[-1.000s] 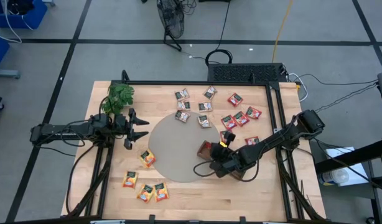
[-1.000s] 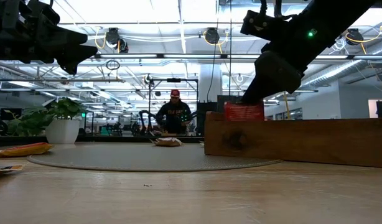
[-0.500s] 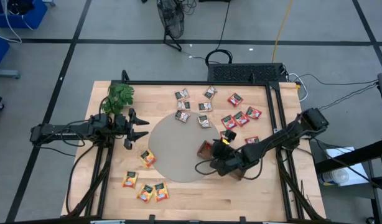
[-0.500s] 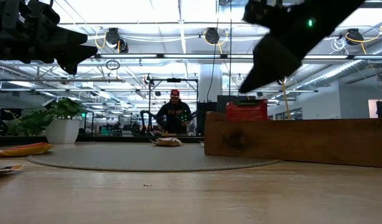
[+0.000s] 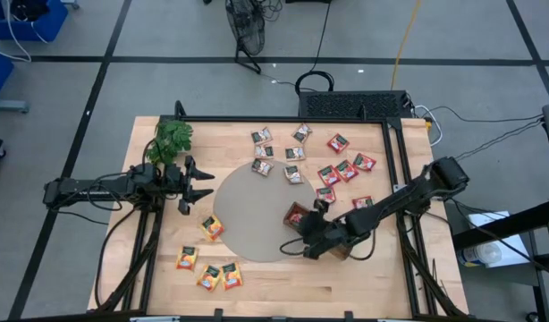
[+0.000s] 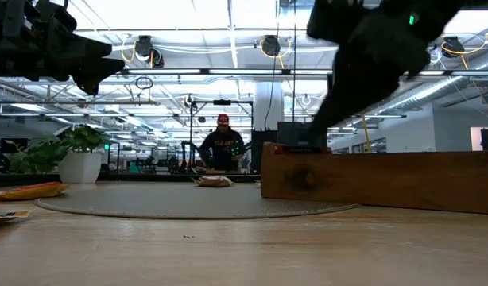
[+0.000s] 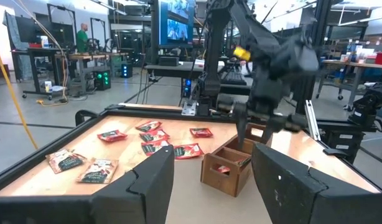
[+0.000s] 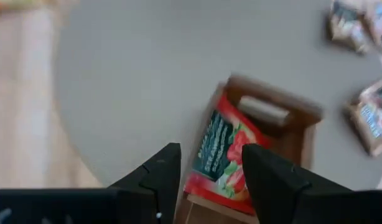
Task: Pick & Place Tea
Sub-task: Put the red tea bag into the left section of the wooden organizer
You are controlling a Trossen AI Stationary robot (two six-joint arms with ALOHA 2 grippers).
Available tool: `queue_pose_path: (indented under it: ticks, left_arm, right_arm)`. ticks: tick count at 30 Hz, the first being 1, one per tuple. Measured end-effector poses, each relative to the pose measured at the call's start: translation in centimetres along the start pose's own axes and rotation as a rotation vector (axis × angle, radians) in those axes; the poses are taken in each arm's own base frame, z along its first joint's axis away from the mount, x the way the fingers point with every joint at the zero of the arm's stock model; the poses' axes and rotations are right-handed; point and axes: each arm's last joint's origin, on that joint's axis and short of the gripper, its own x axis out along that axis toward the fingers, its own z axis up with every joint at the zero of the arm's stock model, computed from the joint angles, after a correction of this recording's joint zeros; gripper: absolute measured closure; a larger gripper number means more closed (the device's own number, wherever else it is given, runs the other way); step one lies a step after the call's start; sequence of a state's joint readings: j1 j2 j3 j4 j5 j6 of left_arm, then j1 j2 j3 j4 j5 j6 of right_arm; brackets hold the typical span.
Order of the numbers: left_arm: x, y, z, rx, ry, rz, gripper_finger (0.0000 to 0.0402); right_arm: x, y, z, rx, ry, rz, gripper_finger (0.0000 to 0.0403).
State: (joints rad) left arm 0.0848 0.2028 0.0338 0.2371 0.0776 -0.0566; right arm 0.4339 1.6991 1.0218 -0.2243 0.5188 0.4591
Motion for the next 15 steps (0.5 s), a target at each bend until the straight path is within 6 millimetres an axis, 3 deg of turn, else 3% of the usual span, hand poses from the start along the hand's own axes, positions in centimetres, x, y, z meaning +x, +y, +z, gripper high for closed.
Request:
queue_pose_path:
  ticks: [9,15]
  left_arm:
    - [0.0,0.0,0.01,0.0,-0.001,0.0,0.0188]
    - [0.0,0.0,0.0,0.0,0.0,0.0,0.0188]
  right_arm:
    - [0.95,0.32,-0.54,-0.008,0.018,-0.014,0.0253]
    - [0.96,0.27,-0.6,-0.009,0.025,-0.017,0.0334]
